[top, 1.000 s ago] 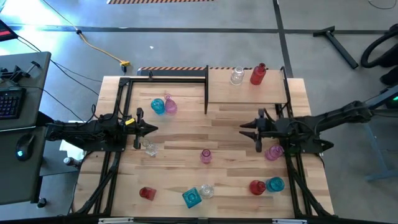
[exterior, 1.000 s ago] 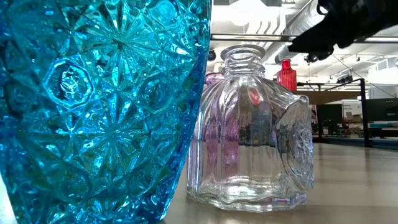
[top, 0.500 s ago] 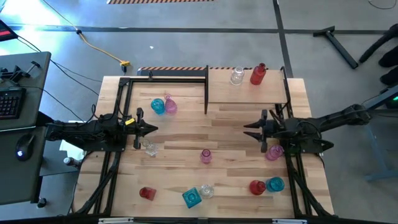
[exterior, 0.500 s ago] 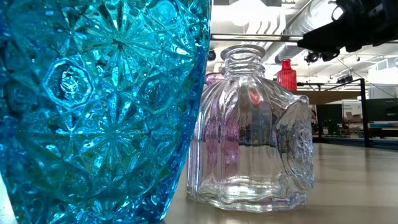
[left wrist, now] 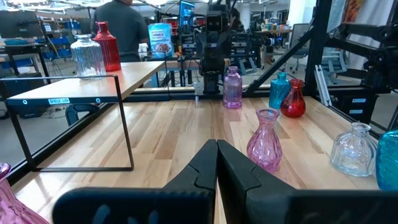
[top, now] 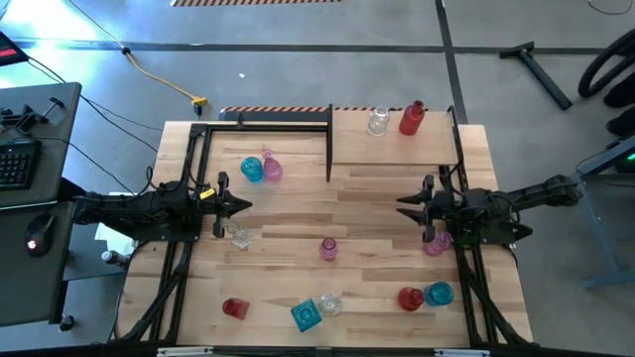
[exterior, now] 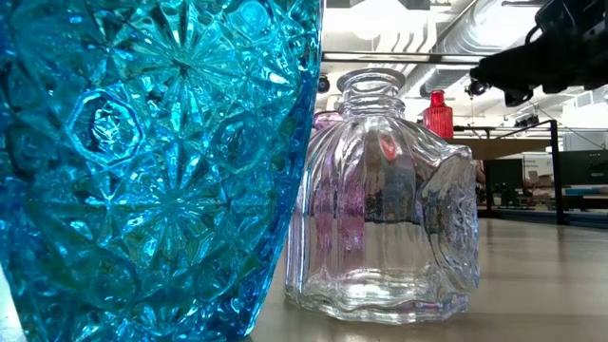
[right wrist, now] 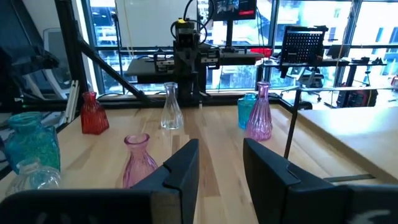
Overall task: Sort vases onto shelf
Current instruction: Put the top left pink vase on the shelf
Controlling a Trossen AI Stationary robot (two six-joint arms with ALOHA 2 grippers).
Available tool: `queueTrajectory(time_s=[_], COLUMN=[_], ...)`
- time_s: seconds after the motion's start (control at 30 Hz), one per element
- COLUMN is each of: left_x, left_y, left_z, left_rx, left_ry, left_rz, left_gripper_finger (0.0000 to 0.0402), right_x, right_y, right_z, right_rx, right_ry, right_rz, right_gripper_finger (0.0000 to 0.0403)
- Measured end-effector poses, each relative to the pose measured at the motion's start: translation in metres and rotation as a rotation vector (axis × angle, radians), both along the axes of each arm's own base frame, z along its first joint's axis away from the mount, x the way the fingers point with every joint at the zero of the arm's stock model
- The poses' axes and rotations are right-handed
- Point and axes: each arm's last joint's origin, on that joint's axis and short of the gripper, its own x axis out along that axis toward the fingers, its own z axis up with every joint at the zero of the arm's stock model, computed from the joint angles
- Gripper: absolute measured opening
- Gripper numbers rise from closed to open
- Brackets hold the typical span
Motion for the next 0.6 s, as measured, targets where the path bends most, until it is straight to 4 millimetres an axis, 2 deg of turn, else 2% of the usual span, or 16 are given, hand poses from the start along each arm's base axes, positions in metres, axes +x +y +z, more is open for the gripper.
queueTrajectory(time_s=[0.6], left_x=[0.000], left_y=[0.000], left_z=[0.000], left_rx=[0.000], left_ry=[0.000], left_rz=[0.000], left_gripper_finger=[0.0001], right_x=[-0.001], right_y=[0.001], right_z=[-0.015], right_rx=[0.109], right_ry=[0.136], right_rz=[0.033], right_gripper_finger=[0.0108])
